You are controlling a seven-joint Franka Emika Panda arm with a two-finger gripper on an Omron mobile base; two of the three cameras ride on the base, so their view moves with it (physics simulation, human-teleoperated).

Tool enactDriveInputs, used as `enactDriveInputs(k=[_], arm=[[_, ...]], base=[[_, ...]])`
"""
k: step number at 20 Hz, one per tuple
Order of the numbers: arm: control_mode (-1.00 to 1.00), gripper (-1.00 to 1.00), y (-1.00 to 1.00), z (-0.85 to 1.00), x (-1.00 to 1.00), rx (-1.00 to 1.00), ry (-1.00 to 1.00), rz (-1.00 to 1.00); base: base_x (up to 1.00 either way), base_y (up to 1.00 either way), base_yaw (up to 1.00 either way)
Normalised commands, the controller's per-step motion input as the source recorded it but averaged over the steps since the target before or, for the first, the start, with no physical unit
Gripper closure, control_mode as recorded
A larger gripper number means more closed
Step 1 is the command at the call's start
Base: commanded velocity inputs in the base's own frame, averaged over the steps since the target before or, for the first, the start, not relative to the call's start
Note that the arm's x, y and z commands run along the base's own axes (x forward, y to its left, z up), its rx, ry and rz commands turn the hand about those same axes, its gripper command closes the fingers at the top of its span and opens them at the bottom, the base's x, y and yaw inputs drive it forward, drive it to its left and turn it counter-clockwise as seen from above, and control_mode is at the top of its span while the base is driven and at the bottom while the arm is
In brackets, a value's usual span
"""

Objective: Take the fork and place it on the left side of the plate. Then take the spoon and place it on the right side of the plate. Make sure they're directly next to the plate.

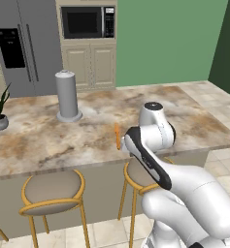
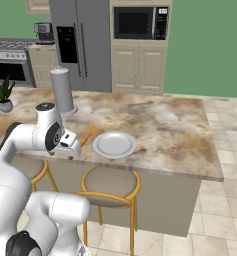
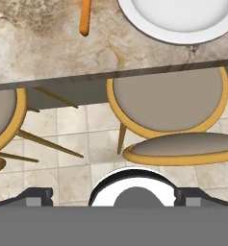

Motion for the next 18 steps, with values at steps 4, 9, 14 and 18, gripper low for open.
enactDriveInputs(k=[4,9,14,18], arm=[[1.00,-1.00,0.00,0.00,0.00,0.00,0.00,0.00],[1.00,-1.00,0.00,0.00,0.00,0.00,0.00,0.00],[1.00,-1.00,0.00,0.00,0.00,0.00,0.00,0.00],[1.00,-1.00,0.00,0.00,0.00,0.00,0.00,0.00]], base=[[0.00,0.00,0.00],[0.00,0.00,0.00],[-0.16,0.00,0.00],[-0.76,0.02,0.01]])
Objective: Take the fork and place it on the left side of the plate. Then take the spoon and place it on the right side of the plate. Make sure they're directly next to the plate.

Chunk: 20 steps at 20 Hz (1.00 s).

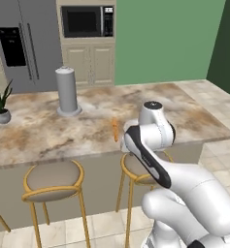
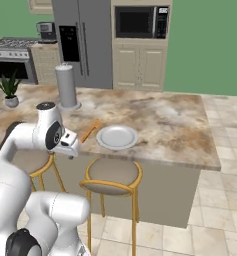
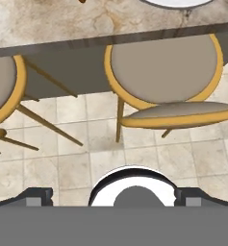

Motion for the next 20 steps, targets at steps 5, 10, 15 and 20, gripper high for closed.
enactDriveInputs(k=[5,10,15,20], arm=[[1.00,-1.00,0.00,0.00,0.00,0.00,0.00,0.00],[1.00,-1.00,0.00,0.00,0.00,0.00,0.00,0.00],[1.00,-1.00,0.00,0.00,0.00,0.00,0.00,0.00],[1.00,-1.00,0.00,0.00,0.00,0.00,0.00,0.00]], base=[[-0.82,0.23,0.07],[-0.18,0.92,0.00],[-0.01,0.94,0.00],[0.05,0.94,0.00]])
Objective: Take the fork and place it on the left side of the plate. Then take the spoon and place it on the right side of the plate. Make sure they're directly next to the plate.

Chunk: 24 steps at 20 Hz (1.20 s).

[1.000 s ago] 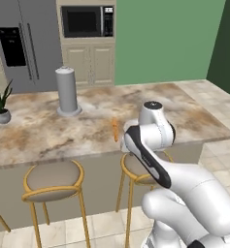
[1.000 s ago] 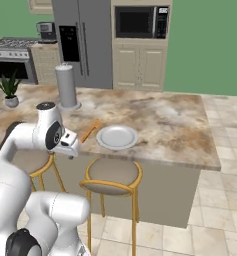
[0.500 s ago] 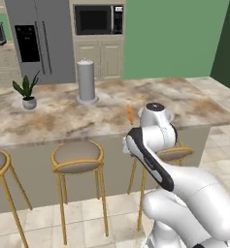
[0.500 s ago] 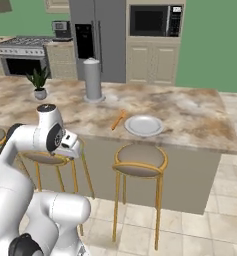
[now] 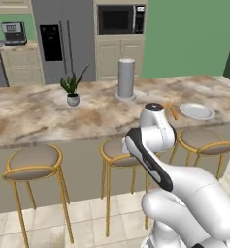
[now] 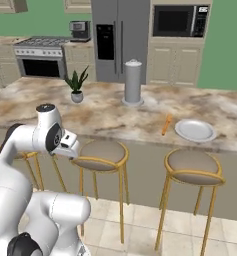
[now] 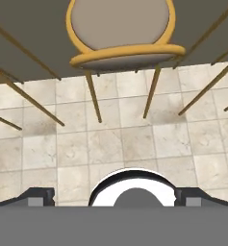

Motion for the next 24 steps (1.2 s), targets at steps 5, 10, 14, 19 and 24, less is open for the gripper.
enactDriveInputs(k=[5,10,14,19,24], arm=[[1.00,-1.00,0.00,0.00,0.00,0.00,0.00,0.00],[1.00,-1.00,0.00,0.00,0.00,0.00,0.00,0.00],[1.00,-1.00,0.00,0.00,0.00,0.00,0.00,0.00],[1.00,-1.00,0.00,0.00,0.00,0.00,0.00,0.00],[1.00,-1.00,0.00,0.00,0.00,0.00,0.00,0.00]], base=[[0.11,0.94,0.00],[0.16,0.94,0.00],[0.20,0.94,0.00],[0.24,0.94,0.00],[0.29,0.94,0.00]])
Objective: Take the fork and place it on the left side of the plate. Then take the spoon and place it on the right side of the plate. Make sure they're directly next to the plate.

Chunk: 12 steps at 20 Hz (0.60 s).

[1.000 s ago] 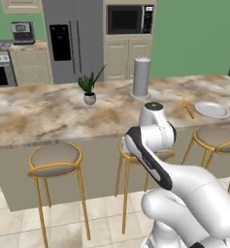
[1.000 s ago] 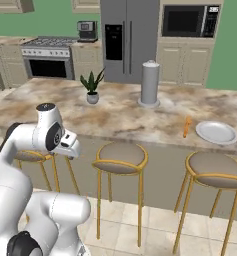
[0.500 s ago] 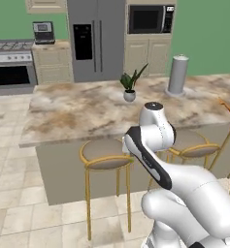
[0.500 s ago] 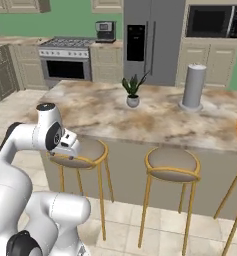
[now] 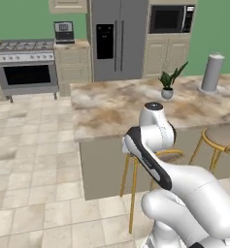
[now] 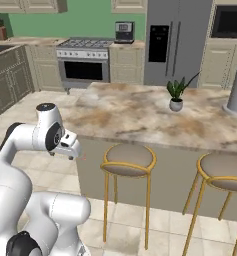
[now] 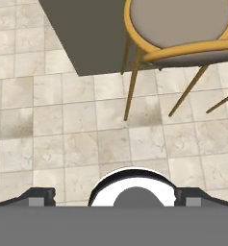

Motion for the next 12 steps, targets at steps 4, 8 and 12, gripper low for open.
enactDriveInputs(k=[4,8,12], arm=[[1.00,-1.00,0.00,0.00,0.00,0.00,0.00,0.00],[1.00,-1.00,0.00,0.00,0.00,0.00,0.00,0.00],[1.00,-1.00,0.00,0.00,0.00,0.00,0.00,0.00]], base=[[0.35,0.94,0.00],[0.49,0.89,0.00],[0.58,0.82,0.00]])
